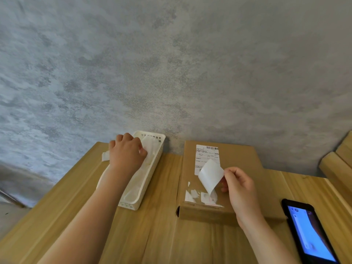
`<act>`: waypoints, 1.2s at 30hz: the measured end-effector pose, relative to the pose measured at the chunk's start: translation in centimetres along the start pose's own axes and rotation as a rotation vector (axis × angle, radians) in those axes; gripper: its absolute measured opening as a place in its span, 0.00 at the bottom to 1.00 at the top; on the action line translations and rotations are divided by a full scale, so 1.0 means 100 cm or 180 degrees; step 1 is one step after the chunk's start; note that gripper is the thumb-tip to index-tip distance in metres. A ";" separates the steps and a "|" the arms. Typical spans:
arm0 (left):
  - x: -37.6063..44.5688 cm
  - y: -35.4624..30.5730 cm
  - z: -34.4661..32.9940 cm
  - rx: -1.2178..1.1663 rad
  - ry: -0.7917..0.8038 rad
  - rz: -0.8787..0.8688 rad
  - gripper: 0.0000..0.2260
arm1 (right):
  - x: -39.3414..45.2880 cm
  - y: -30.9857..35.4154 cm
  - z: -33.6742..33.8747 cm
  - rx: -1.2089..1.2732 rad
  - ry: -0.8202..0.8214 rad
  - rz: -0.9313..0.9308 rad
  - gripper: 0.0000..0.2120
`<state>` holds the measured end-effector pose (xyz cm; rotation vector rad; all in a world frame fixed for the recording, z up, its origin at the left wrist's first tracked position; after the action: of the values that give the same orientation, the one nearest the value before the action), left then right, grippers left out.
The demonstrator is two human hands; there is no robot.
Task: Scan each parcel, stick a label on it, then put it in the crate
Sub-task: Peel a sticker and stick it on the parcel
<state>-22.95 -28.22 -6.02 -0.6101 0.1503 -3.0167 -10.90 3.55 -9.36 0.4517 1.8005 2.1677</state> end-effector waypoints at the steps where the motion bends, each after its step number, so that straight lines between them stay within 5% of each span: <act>1: 0.001 -0.002 0.000 0.0095 0.0014 -0.0026 0.10 | 0.000 0.000 0.000 0.0003 0.0000 -0.0008 0.11; 16: -0.015 0.021 0.030 -0.0782 -0.0324 0.0246 0.11 | 0.007 -0.010 0.010 0.0690 -0.0042 -0.0310 0.10; 19: -0.031 -0.015 0.050 -0.1335 -0.0391 -0.0092 0.07 | 0.010 -0.009 0.014 0.1050 -0.0079 -0.0429 0.10; 22: -0.065 -0.069 0.053 -0.2264 0.0098 -0.0342 0.05 | 0.009 0.001 0.011 0.1132 0.0037 -0.0335 0.11; 25: -0.094 -0.113 0.050 -0.3103 0.0702 -0.0369 0.05 | -0.001 0.022 0.009 0.0927 0.0081 0.0114 0.11; 29: -0.113 -0.143 0.048 -0.4320 0.1264 -0.0114 0.07 | -0.032 0.064 0.003 0.0006 0.0299 0.1508 0.09; 36: -0.123 -0.156 0.032 -0.4745 0.1682 0.0042 0.08 | -0.057 0.074 -0.003 -0.1132 0.0321 0.2472 0.05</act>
<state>-10.95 -12.00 -6.11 0.2495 2.3742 -2.3878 -5.96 -0.41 -2.42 1.1051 1.3502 2.9823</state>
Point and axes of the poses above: each hand's wrist, its own x-axis towards the middle knuckle, its own z-axis out of the back of the hand, y = z × x, the point moved 10 cm from there along x, towards the middle knuckle, and after that the axes turned 2 degrees about -y, right-handed, at the moved point
